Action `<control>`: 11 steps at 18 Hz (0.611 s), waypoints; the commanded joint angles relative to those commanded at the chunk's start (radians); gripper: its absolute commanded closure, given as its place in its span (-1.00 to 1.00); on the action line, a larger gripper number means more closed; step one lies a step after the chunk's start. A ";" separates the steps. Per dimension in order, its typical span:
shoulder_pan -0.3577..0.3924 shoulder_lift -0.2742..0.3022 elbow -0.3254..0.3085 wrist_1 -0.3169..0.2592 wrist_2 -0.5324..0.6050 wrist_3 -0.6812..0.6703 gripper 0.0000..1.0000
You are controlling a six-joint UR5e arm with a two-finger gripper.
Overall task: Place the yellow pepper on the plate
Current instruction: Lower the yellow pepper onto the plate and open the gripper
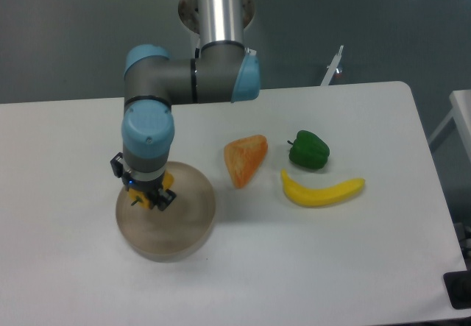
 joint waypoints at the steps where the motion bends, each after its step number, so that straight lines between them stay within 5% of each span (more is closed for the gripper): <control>1: 0.000 -0.009 -0.005 0.002 0.003 0.000 -0.01; 3: 0.000 -0.017 -0.008 0.003 0.005 0.000 -0.10; 4: 0.000 -0.017 -0.008 0.003 0.005 0.000 -0.30; 5: 0.000 -0.017 -0.006 0.006 0.005 0.000 -0.79; 6: 0.000 -0.014 -0.006 0.014 0.006 0.000 -1.00; 11: 0.005 -0.002 0.014 0.054 0.015 0.002 -1.00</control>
